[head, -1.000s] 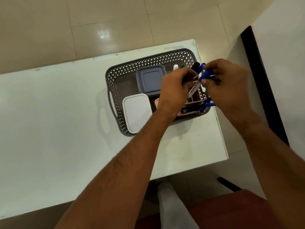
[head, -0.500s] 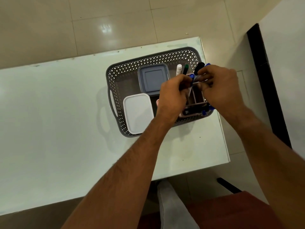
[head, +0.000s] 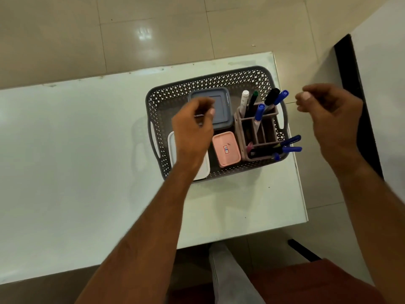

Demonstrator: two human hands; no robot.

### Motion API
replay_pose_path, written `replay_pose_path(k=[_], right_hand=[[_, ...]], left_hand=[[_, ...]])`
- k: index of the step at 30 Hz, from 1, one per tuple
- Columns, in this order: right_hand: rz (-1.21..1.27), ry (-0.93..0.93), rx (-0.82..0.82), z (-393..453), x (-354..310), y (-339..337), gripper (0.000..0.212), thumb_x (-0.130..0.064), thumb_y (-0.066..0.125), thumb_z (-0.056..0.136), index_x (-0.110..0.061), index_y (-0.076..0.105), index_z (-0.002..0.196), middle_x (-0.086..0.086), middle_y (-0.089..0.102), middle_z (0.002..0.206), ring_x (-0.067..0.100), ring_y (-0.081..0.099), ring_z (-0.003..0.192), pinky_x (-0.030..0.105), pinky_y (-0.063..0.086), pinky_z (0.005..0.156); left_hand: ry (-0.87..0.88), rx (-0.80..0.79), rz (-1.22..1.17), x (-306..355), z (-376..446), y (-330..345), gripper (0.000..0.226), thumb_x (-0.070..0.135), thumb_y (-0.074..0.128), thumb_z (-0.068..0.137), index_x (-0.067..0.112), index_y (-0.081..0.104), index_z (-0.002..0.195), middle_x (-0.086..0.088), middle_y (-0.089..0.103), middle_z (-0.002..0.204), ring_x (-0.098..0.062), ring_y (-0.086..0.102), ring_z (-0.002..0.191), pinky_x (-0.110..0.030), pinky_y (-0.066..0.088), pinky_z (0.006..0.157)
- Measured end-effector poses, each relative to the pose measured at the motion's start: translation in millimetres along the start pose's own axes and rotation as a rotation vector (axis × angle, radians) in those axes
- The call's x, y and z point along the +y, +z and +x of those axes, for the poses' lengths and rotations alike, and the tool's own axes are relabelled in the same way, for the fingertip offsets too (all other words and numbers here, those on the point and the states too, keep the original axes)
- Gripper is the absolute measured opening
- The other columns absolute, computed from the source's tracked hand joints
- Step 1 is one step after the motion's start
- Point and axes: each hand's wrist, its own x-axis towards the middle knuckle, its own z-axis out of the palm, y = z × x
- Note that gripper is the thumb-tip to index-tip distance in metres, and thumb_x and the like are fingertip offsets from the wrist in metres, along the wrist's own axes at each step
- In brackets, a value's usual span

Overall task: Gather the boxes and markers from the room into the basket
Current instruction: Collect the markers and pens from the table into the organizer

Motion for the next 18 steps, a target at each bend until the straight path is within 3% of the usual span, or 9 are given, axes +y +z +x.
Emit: replay_pose_path(k=[2, 4, 7, 12, 18], right_hand=[[0.143, 0.072, -0.022, 3, 9, -3, 0.034, -0.022, 0.063, 0.102, 0.000, 0.066, 0.126, 0.015, 0.074, 0.112, 0.027, 0.074, 0.109, 0.048, 0.060, 0.099], [0.199, 0.153, -0.053, 3, 21, -2, 0.035, -0.018, 0.055, 0.107, 0.003, 0.061, 0.134, 0.020, 0.071, 0.125, 0.029, 0.071, 0.119, 0.047, 0.057, 0.106], [0.269, 0.260, -0.101, 6, 40, 4, 0.037, -0.016, 0.048, 0.110, 0.002, 0.055, 0.141, 0.023, 0.065, 0.137, 0.029, 0.066, 0.128, 0.048, 0.051, 0.114], [0.375, 0.364, -0.168, 16, 66, 21, 0.040, -0.014, 0.046, 0.110, 0.002, 0.051, 0.146, 0.023, 0.065, 0.140, 0.034, 0.063, 0.133, 0.054, 0.044, 0.119], [0.429, 0.417, -0.246, 19, 77, 39, 0.042, -0.023, 0.051, 0.108, -0.007, 0.055, 0.147, 0.025, 0.062, 0.143, 0.044, 0.062, 0.130, 0.053, 0.053, 0.109]], left_hand=[[0.017, 0.136, 0.018, -11, 6, -20, 0.022, 0.000, 0.068, 0.091, 0.005, 0.073, 0.111, -0.003, 0.075, 0.105, -0.009, 0.071, 0.094, -0.015, 0.056, 0.086], [0.028, 0.264, 0.025, -26, 11, -38, 0.024, 0.001, 0.066, 0.089, 0.005, 0.073, 0.112, -0.005, 0.076, 0.105, -0.014, 0.072, 0.097, -0.026, 0.058, 0.090], [-0.017, 0.363, 0.021, -49, 12, -62, 0.035, 0.004, 0.065, 0.088, 0.004, 0.068, 0.123, -0.008, 0.074, 0.119, -0.019, 0.070, 0.112, -0.039, 0.055, 0.100], [-0.194, 0.311, -0.122, -75, 9, -79, 0.053, 0.006, 0.071, 0.091, 0.006, 0.056, 0.141, -0.005, 0.063, 0.141, -0.014, 0.058, 0.133, -0.040, 0.044, 0.116], [-0.433, 0.242, -0.456, -91, 0, -79, 0.057, 0.017, 0.072, 0.092, 0.004, 0.053, 0.144, -0.010, 0.064, 0.141, -0.019, 0.060, 0.131, -0.042, 0.045, 0.116]])
